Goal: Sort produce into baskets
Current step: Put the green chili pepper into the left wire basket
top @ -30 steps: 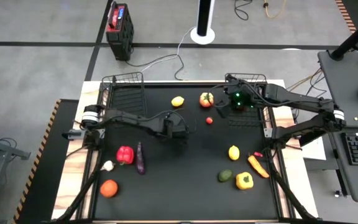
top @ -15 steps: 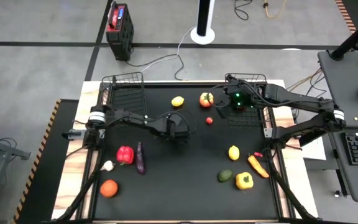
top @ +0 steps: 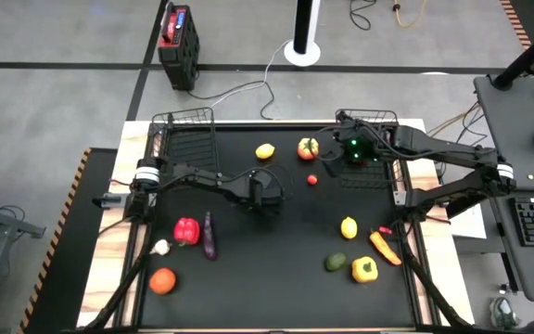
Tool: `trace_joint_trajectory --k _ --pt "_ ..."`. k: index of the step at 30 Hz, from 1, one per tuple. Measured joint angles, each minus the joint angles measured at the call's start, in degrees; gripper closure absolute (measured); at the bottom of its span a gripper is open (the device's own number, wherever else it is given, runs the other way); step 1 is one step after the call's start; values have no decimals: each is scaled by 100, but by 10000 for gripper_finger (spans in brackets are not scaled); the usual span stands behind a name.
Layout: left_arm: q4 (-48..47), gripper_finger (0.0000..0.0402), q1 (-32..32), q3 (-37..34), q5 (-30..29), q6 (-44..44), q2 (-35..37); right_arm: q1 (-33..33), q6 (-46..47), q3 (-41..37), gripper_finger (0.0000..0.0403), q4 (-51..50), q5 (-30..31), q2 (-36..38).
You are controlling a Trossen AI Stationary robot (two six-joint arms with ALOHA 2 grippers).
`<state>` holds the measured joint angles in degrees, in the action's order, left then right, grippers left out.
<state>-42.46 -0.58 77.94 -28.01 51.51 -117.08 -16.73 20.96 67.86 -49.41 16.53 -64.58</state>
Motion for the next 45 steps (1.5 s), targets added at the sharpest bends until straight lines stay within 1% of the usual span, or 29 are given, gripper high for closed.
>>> trace_joint_trajectory --k 5,8,10,13,18,22,25,28,30,33,37,43,45 --pt "-2 252 0 1 0 -2 0 0 1 -61 49 2 0 0" --pt "-2 277 4 -1 0 -11 0 0 0 -76 49 4 -1 0" --pt "-9 279 24 2 9 -96 13 0 1 -82 49 4 0 0" --pt "-167 278 95 98 191 -203 66 0 0 -82 49 9 0 -2" --pt "-809 277 352 555 176 -345 276 0 0 -82 49 29 0 -2" --pt "-1325 277 627 943 -162 -595 583 0 1 -82 49 44 0 -2" --pt "-1889 277 790 1175 -549 -636 857 0 2 -90 49 44 0 -2" --pt "-2426 277 846 1277 -986 -618 1191 0 2 -106 49 47 0 -1" --pt "-2661 276 841 1275 -1156 -614 1452 0 30 -133 49 48 0 -2" --pt "-2873 276 781 1153 -1337 -694 1872 0 70 -186 49 46 0 -2" --pt "-2889 276 617 818 -1419 -798 2537 0 96 -255 49 48 0 -2" --pt "-2842 276 202 3 -1451 -726 3619 0 163 -322 49 87 -2 -2" --pt "-2782 276 -8 -335 -1363 -706 3981 0 167 -322 49 99 0 -2"
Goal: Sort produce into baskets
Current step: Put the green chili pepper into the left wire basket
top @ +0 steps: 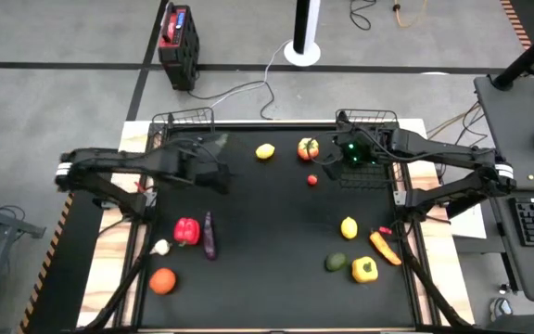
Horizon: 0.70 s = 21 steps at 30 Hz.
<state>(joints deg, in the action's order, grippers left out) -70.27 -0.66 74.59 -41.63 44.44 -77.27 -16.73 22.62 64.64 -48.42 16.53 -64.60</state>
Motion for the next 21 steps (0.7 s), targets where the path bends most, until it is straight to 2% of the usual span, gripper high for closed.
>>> trace_joint_trajectory --k 6,10,16,21 --pt "159 276 -909 -966 235 -4 825 0 -1 -9 49 145 -2 0" --pt "178 276 -1634 -1434 375 -91 1113 0 0 -9 49 194 -2 0" --pt "189 276 -2566 -1857 635 -433 1164 0 -1 -9 49 210 -2 0" --pt "246 276 -3131 -1913 749 -926 935 0 -1 -9 49 233 -7 0"
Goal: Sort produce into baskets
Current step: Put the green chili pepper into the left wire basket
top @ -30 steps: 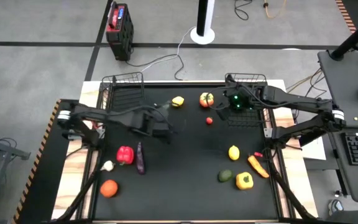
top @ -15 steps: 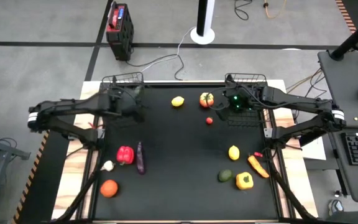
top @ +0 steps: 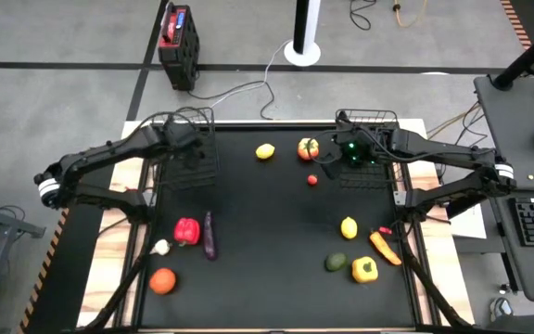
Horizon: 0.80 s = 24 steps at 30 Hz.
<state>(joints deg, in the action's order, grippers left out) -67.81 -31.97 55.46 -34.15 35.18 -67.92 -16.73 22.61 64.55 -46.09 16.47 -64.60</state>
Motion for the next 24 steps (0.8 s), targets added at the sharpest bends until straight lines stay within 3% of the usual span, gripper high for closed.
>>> trace_joint_trajectory --k 3,8,10,16,24 --pt "231 276 -235 101 515 -608 -167 0 0 0 49 11 0 0" --pt "424 276 -746 475 2007 -2076 -670 0 -2 0 49 39 -4 0" --pt "327 276 -1021 633 2353 -2453 -925 0 32 0 49 39 -16 0" --pt "147 276 -1584 924 2562 -2897 -1597 0 68 0 49 15 -172 0" --pt "131 276 -1781 1016 2485 -3045 -2183 0 76 -13 49 -7 -199 0"
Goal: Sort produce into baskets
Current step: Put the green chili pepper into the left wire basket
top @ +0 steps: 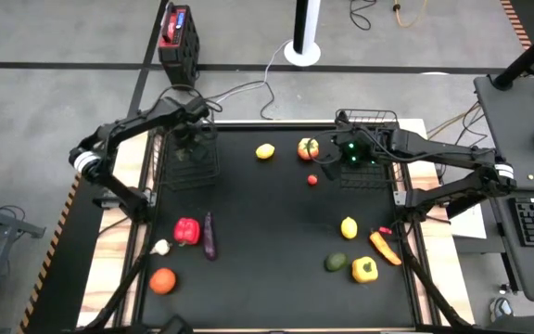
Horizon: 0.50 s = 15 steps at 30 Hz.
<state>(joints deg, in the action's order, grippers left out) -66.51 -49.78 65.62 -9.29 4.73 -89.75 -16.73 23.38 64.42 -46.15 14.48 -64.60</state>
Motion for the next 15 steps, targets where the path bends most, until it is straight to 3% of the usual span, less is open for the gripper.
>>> trace_joint_trajectory --k 6,15 --pt "10 254 2 -8 -497 42 -260 0 0 -2 49 2 0 0" --pt "138 195 7 -8 -530 50 -180 0 -21 -4 49 2 2 0"
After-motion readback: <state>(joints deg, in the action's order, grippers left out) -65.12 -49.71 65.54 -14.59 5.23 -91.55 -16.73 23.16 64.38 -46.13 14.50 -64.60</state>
